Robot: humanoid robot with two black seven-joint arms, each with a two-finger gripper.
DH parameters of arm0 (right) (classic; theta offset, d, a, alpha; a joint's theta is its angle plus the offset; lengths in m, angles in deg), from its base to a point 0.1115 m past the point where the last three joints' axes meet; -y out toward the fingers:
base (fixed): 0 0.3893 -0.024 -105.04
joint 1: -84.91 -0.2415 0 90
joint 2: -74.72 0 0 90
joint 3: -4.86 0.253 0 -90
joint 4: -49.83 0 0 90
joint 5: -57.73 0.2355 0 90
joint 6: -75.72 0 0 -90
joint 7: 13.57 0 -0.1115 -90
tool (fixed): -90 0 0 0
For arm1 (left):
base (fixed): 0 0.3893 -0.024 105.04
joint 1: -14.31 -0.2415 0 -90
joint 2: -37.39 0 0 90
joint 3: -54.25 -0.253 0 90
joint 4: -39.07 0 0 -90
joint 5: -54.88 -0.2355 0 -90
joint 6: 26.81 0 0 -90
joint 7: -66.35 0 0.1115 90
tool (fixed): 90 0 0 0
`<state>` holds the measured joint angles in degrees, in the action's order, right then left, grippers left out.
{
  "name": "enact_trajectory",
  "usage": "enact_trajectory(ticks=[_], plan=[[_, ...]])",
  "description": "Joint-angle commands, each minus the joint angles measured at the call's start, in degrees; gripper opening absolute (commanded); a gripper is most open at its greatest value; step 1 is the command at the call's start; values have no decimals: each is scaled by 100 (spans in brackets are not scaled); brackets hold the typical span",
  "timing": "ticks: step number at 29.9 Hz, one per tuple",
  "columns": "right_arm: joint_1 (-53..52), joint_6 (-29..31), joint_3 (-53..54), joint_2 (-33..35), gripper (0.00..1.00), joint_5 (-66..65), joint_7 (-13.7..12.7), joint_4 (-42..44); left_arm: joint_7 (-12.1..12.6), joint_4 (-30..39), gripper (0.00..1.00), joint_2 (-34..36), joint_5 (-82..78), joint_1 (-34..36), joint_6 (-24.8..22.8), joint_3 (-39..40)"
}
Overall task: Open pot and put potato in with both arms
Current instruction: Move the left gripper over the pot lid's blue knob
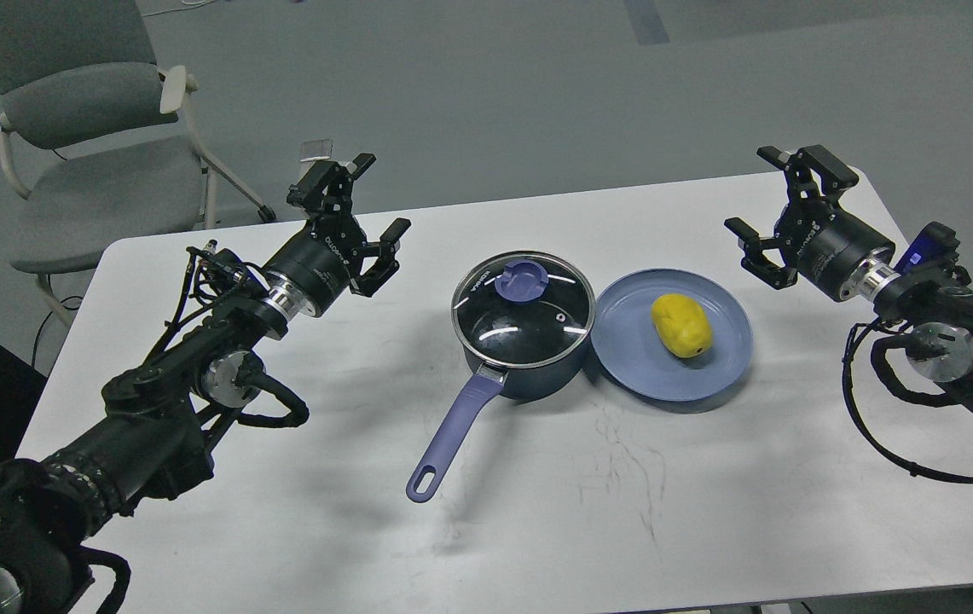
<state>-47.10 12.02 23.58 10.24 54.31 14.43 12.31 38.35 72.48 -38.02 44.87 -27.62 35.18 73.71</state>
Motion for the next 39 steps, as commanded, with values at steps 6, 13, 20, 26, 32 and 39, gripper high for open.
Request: enact_trajectory(ticks=[6,13,20,26,32,39], plan=[[0,-2,0,-21,100,0,0,-9,0,8,98,17,8,36,1,5],[26,33,79,32,100,0,0,-27,0,-1,98,0,-62,97,1,-21],[237,103,307,67,100,0,0,-9,0,-1,98,-18,-616,501,1,-12],[396,170,518,67,100,0,0,-1,0,130,98,17,-1958,896,1,-12],[413,170,545,164,100,0,0,-1,0,1184,98,342,-4568,1327,1,-12],[413,170,553,190,100,0,0,-9,0,2055,98,395,-7809,1530,128,-56]])
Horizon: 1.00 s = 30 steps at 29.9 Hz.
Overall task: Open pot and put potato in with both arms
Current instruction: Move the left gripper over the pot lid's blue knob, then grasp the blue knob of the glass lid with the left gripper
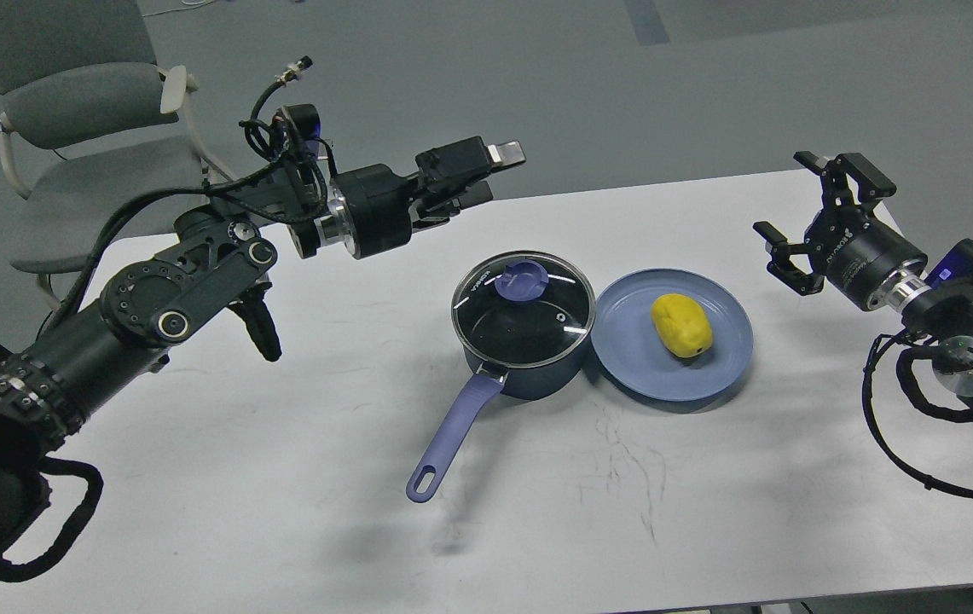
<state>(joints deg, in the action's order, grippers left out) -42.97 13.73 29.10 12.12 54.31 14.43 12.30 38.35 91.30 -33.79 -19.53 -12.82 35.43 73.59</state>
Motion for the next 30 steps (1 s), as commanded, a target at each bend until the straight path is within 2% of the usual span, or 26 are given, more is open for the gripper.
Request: enact_trajectory(ticks=[1,4,11,24,30], plan=[[0,0,1,2,100,0,0,-8,0,174,98,-37,-1626,58,139,-70],[-9,0,1,2,100,0,0,-8,0,139,98,-46,-2339,146,315,-201],[0,0,10,11,100,0,0,-17,0,-397,98,-335,-2763,436,929,-1299],[0,0,19,11,100,0,0,-17,0,-758,98,-784,-2886,392,1062,-1432],[9,-5,10,29,100,0,0,-9,0,-995,96,-881,-2991,348,1457,-1757]])
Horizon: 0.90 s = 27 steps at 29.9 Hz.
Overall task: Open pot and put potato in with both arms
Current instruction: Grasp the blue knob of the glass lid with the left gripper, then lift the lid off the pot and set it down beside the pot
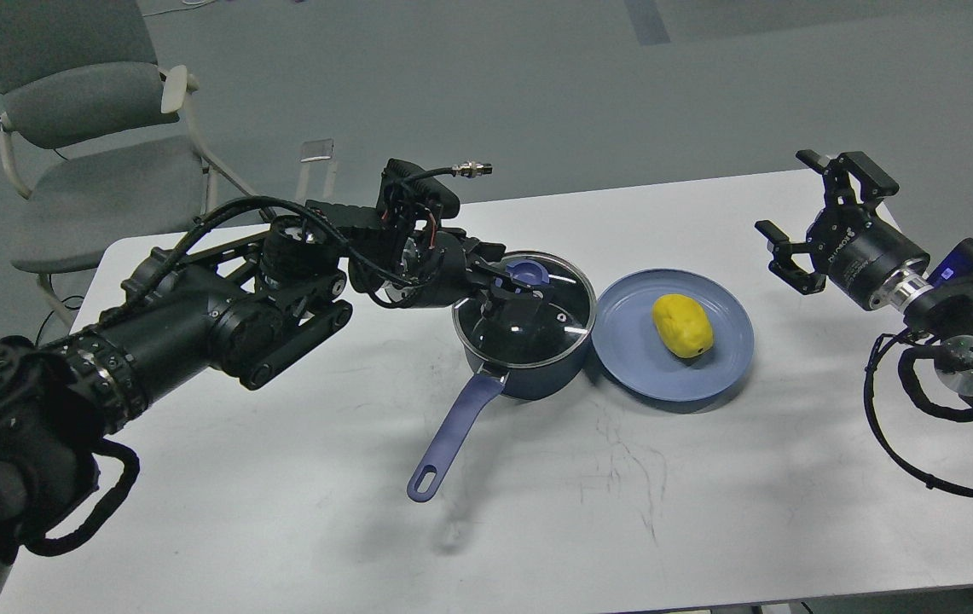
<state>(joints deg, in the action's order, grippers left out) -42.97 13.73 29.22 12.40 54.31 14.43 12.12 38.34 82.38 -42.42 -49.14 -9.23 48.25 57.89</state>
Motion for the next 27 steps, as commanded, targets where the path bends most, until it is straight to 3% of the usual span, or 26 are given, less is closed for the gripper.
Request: enact_trajectory(ticks=[1,6,10,13,16,20,27], plan=[[9,-5,-2,1,100,0,0,9,0,-121,95,-35,-22,-2,228,-249],[9,-14,-2,1,100,0,0,9,0,-121,90,-140,-22,-10,237,-258],[9,-14,-2,1,100,0,0,18,0,-121,57,-158,-31,7,237,-250],[9,-14,-2,1,100,0,0,18,0,-113,40,-158,-31,7,237,-258],[9,-23,-2,1,100,0,0,18,0,-86,32,-140,-31,42,246,-250],[9,-23,-2,9,100,0,0,9,0,-16,32,-17,-4,121,255,-241],[9,-23,-2,18,100,0,0,1,0,458,33,912,75,613,246,-241]])
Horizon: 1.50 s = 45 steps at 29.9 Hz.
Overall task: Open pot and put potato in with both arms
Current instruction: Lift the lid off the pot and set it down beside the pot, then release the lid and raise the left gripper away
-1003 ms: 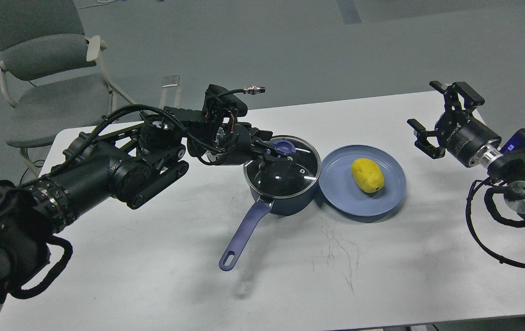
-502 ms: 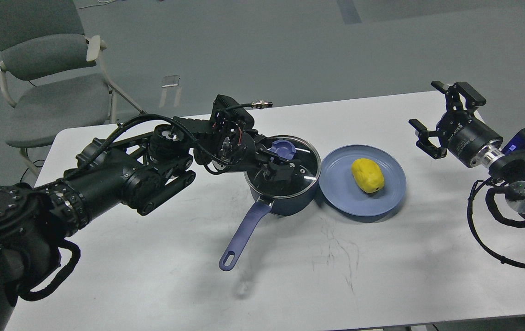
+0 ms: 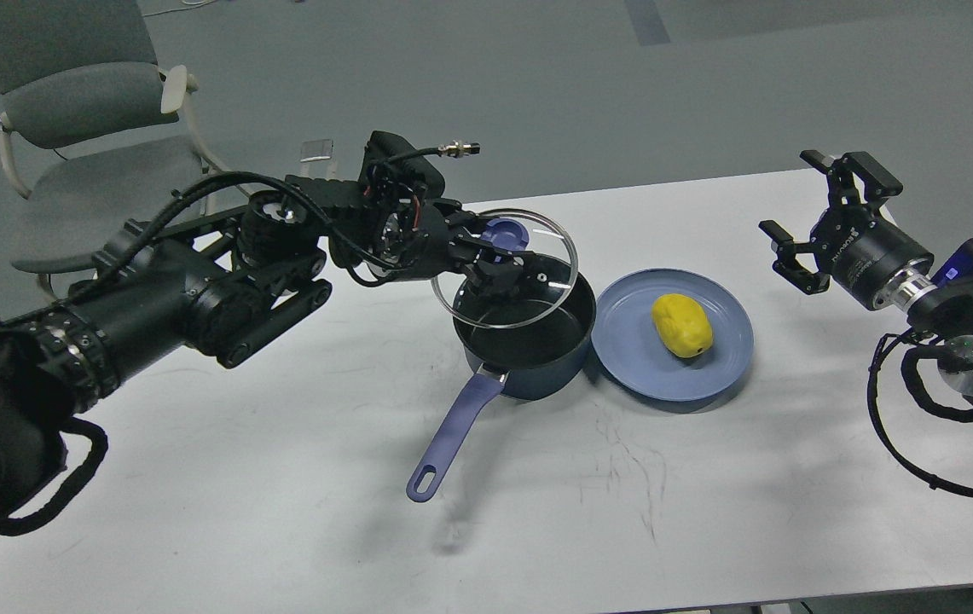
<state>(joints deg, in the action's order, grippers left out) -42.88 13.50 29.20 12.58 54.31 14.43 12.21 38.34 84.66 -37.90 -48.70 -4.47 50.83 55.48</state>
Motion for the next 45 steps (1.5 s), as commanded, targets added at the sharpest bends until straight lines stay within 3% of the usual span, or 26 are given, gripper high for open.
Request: enact_trajectory(ticks=[1,7,14,23,32,36,39,40,45], plan=[[0,0,0,0,100,0,0,-8,1,344,33,706,40,137,-12,-8],[0,0,-8,0,100,0,0,-26,1,757,33,1753,31,-196,58,-35],[26,0,-17,0,100,-9,0,-17,1,802,34,2684,31,-1451,883,-35],[52,0,-17,0,100,-9,0,-26,1,442,35,2897,242,-2288,1333,36],[52,0,-8,9,100,-9,0,-26,1,292,36,2835,277,-2526,1491,53],[61,0,-8,27,100,-9,0,-26,1,248,45,2826,286,-2587,1491,53],[61,0,-8,27,100,-9,0,-26,1,204,57,2826,286,-2631,1500,71],[61,0,-8,27,100,-9,0,-26,1,204,65,2826,295,-2631,1500,71],[61,-9,-8,35,100,0,0,-26,1,204,82,2817,453,-2657,1491,62]])
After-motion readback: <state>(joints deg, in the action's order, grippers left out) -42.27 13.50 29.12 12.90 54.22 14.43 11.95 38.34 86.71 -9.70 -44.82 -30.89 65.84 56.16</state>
